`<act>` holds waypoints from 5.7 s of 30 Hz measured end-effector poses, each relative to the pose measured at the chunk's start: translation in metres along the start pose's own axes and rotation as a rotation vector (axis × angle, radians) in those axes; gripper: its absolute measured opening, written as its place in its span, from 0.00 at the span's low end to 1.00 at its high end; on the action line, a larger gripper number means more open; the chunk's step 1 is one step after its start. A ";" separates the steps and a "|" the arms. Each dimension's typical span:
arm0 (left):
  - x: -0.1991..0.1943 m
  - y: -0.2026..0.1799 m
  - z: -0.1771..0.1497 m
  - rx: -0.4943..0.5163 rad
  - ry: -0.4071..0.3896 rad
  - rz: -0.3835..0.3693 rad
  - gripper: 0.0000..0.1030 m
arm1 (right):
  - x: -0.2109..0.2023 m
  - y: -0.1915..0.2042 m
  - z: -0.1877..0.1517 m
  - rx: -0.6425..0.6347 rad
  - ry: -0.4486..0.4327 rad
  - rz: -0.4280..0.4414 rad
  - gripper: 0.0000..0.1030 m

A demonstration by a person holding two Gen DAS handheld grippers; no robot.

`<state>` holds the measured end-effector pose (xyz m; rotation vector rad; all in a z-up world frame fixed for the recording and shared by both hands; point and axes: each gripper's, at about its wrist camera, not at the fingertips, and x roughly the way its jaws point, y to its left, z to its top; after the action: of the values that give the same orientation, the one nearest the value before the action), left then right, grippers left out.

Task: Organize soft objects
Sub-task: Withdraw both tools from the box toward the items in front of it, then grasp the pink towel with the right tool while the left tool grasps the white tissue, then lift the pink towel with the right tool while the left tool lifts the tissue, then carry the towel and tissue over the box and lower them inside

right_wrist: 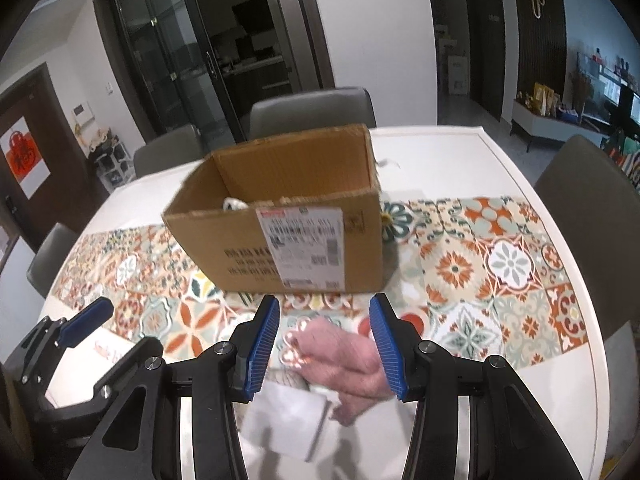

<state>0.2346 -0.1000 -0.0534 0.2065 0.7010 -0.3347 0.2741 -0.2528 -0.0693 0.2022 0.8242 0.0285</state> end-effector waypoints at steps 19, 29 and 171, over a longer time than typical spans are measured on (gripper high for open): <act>0.036 -0.048 -0.052 -0.017 0.144 0.004 0.65 | 0.047 -0.035 -0.038 -0.080 0.170 0.039 0.47; 0.054 -0.068 -0.068 0.008 0.176 0.009 0.65 | 0.070 -0.042 -0.048 -0.132 0.209 0.063 0.47; -0.043 0.064 0.096 -0.064 -0.302 -0.001 0.10 | -0.087 0.065 0.074 -0.132 -0.389 0.090 0.11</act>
<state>0.2846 -0.0593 0.0509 0.0919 0.4125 -0.3351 0.2726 -0.2110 0.0555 0.1146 0.4232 0.1235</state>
